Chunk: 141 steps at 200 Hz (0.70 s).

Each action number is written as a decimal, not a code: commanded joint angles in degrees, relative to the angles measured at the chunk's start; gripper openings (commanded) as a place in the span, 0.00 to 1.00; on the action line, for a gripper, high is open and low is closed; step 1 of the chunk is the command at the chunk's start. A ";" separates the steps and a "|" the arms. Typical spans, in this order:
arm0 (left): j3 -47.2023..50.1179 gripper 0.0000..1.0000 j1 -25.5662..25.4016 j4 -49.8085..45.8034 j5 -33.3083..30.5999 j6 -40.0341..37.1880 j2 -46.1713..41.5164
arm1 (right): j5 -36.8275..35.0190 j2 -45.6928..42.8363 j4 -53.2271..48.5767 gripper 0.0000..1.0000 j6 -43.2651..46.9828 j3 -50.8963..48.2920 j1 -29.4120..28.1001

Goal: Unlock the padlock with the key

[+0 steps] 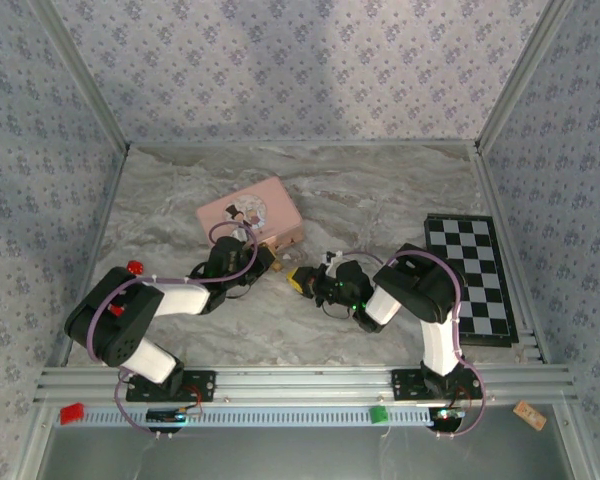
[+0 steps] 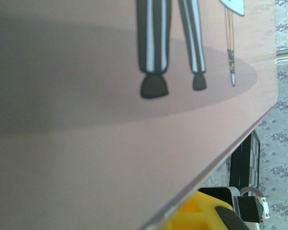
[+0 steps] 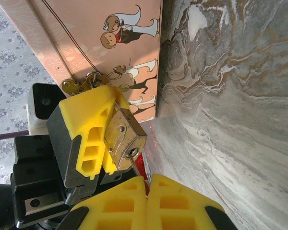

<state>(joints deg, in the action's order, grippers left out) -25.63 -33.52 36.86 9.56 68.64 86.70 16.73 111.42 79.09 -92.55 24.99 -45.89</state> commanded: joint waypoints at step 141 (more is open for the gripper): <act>-0.21 0.10 -2.96 6.26 3.02 3.74 -5.14 | -1.09 -0.63 1.06 0.00 -0.08 -0.56 0.10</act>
<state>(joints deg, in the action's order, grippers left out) -24.88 -35.03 36.16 7.25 69.97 84.93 16.75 111.42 79.13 -92.55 24.62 -45.89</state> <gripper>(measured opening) 0.108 0.048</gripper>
